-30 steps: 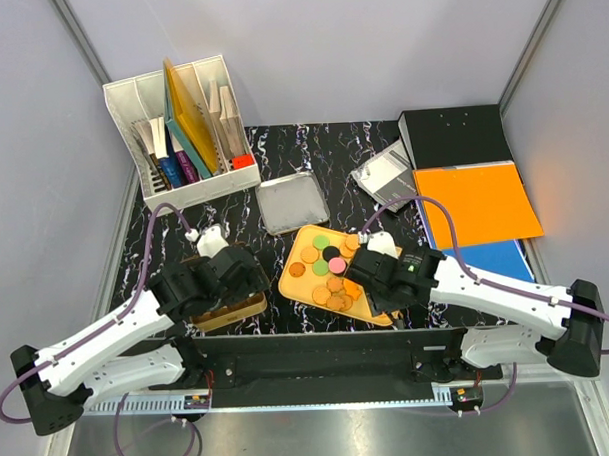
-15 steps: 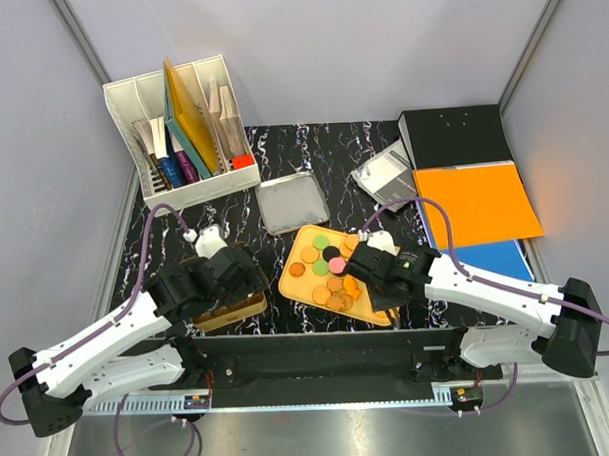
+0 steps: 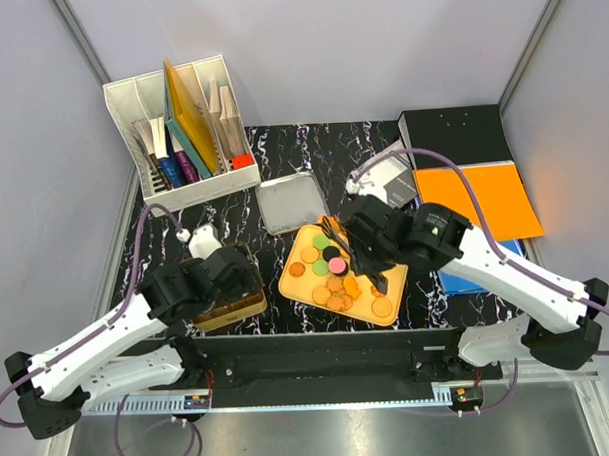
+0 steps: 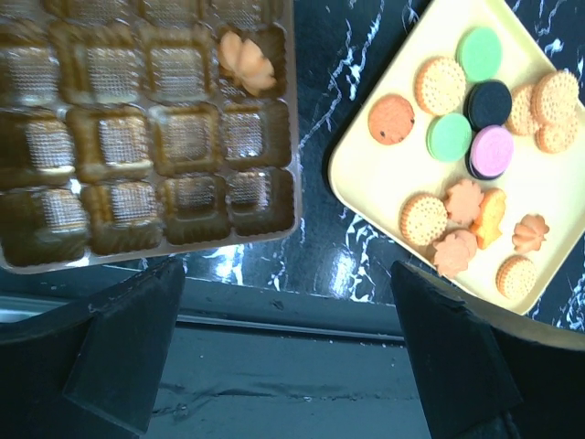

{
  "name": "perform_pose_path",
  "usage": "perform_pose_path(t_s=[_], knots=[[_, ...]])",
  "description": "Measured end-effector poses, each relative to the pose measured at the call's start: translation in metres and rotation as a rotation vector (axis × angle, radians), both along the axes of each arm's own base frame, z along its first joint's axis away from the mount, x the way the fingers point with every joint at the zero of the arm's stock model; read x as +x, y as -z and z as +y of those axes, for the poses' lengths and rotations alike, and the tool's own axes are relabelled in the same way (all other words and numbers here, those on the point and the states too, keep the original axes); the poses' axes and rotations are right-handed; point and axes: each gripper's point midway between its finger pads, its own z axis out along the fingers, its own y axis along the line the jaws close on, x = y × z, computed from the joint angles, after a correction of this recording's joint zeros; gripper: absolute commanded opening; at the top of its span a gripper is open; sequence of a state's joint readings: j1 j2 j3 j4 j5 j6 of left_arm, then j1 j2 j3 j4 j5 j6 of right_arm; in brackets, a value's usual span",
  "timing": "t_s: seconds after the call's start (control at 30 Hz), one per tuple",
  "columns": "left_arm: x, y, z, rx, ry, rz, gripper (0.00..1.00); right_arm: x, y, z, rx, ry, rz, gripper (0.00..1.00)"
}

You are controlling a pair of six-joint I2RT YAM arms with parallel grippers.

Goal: Pack the cookies

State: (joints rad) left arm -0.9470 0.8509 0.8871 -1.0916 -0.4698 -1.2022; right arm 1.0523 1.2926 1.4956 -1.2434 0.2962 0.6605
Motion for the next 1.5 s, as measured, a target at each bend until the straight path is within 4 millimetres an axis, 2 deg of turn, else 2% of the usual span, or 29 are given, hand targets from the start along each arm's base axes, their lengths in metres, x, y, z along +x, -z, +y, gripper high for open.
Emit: perform_pose_path(t_s=[0.1, 0.17, 0.3, 0.4, 0.53, 0.83, 0.93, 1.17, 1.5], knots=[[0.001, -0.011, 0.009, 0.009, -0.026, -0.028, 0.99, 0.005, -0.020, 0.023, 0.004, -0.069, -0.007, 0.24], [0.002, -0.023, 0.017, 0.000, -0.055, -0.060, 0.99, 0.006, -0.025, 0.044, 0.000, -0.132, -0.003, 0.24], [0.002, -0.049, 0.039, -0.045, -0.138, -0.140, 0.99, 0.000, -0.011, 0.079, -0.050, -0.262, 0.047, 0.23], [-0.001, -0.059, 0.054, -0.060, -0.189, -0.171, 0.99, -0.006, 0.004, 0.092, -0.093, -0.328, 0.088, 0.22], [-0.001, -0.061, 0.062, -0.063, -0.241, -0.180, 0.99, -0.014, 0.015, 0.107, -0.112, -0.401, 0.127, 0.22], [-0.003, -0.066, 0.070, -0.109, -0.287, -0.205, 0.99, -0.023, 0.005, 0.147, -0.084, -0.528, 0.116, 0.22], [-0.003, -0.067, 0.070, -0.115, -0.291, -0.205, 0.99, -0.026, 0.008, 0.161, -0.090, -0.570, 0.107, 0.23], [-0.005, -0.065, 0.072, -0.130, -0.296, -0.210, 0.99, -0.029, 0.041, 0.171, -0.166, -0.619, 0.160, 0.24], [-0.006, -0.059, 0.073, -0.115, -0.294, -0.198, 0.99, -0.028, 0.051, 0.173, -0.195, -0.638, 0.171, 0.28]])
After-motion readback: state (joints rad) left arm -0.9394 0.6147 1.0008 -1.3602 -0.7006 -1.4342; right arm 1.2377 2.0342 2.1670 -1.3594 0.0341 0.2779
